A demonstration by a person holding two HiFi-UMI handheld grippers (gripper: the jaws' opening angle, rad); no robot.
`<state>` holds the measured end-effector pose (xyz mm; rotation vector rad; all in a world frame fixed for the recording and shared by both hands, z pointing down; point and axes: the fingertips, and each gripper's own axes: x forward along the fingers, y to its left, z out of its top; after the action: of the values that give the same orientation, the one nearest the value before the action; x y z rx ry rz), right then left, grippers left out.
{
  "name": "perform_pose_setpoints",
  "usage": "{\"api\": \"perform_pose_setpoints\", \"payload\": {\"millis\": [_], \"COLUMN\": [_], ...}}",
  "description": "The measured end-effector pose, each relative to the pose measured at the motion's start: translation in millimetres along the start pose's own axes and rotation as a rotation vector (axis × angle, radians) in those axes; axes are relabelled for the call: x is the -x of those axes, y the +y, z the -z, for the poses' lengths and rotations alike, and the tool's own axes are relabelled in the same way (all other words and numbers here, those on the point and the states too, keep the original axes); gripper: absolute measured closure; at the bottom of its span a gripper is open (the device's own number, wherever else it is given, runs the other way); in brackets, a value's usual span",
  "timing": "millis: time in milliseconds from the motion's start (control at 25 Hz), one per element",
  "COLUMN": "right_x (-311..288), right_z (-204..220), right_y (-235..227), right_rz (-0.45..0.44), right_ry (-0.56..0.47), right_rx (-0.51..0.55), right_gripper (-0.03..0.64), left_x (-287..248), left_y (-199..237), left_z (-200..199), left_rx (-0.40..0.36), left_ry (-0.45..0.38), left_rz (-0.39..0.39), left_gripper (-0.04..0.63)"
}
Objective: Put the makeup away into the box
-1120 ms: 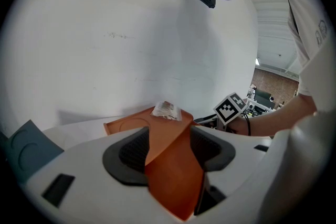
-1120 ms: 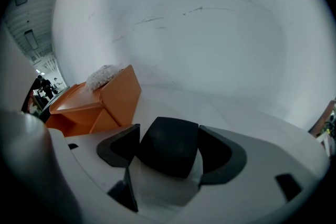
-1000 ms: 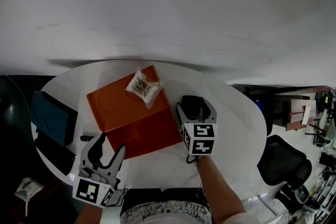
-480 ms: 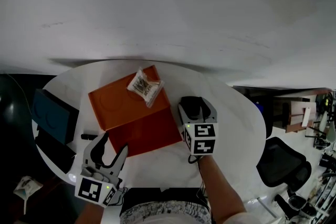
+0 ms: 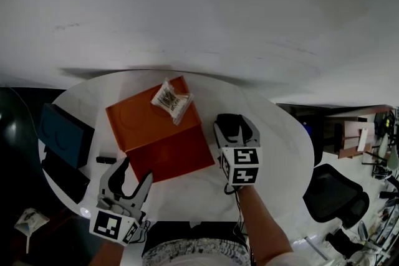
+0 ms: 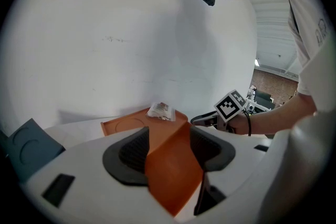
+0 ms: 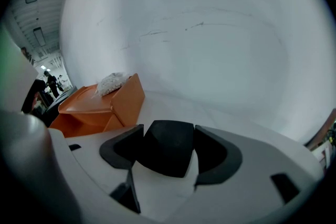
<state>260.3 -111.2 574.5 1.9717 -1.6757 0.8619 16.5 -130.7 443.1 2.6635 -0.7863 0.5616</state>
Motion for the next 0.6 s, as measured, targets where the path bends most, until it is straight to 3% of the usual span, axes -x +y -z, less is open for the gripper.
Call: {"api": "perform_pose_setpoints", "payload": {"millis": [600], "right_x": [45], "right_z": [-24], "right_y": [3], "right_rz": [-0.003], "right_ry": [-0.077], "right_rx": [0.022], "right_gripper": [0.299], "left_x": [16], "left_y": [-12], "left_z": [-13], "left_rx": [-0.012], "left_ry": [-0.052], "left_rz": [0.010], "left_gripper": [0.336]}}
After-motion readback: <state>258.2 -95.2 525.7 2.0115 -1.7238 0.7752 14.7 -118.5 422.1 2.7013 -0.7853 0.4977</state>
